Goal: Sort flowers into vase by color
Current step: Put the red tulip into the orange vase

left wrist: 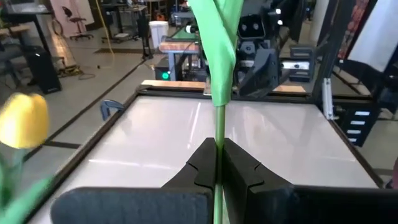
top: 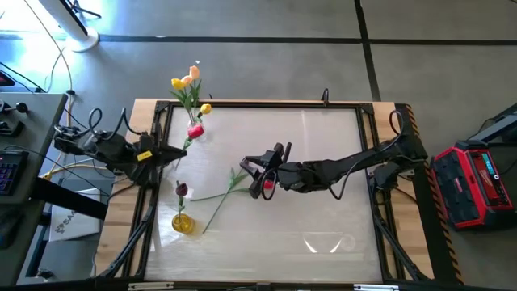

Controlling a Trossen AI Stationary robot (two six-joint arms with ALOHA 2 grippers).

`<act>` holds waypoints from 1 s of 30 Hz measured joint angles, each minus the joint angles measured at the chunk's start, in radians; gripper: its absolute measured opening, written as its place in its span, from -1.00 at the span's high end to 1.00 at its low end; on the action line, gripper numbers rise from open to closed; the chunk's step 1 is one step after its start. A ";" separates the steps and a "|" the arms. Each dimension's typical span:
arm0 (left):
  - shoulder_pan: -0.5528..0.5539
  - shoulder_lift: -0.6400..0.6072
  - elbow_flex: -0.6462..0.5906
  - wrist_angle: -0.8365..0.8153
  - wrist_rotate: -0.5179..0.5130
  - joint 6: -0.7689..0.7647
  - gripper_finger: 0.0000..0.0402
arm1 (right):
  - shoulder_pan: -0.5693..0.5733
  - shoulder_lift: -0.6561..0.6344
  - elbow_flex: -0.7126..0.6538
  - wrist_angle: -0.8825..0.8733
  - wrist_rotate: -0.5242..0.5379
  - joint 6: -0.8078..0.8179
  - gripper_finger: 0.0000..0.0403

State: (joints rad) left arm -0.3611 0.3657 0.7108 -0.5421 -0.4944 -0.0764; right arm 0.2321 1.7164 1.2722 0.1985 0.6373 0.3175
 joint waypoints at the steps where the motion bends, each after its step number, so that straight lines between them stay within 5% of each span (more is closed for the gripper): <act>1: 0.000 -0.010 -0.021 0.016 0.008 -0.002 1.00 | 0.000 0.000 -0.003 0.001 0.000 0.000 0.40; 13: -0.055 -0.144 -0.261 0.241 0.043 -0.018 1.00 | 0.019 0.000 -0.012 -0.089 0.002 0.047 0.40; 25: -0.258 -0.213 -0.433 0.447 -0.222 0.000 1.00 | 0.098 0.000 -0.012 -0.352 0.150 0.229 0.40; 30: -0.370 -0.212 -0.465 0.530 -0.245 0.009 1.00 | 0.128 0.000 -0.012 -0.456 0.221 0.338 0.40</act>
State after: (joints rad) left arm -0.7310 0.1538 0.2460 -0.0125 -0.7392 -0.0670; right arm 0.3601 1.7164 1.2598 -0.2574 0.8584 0.6559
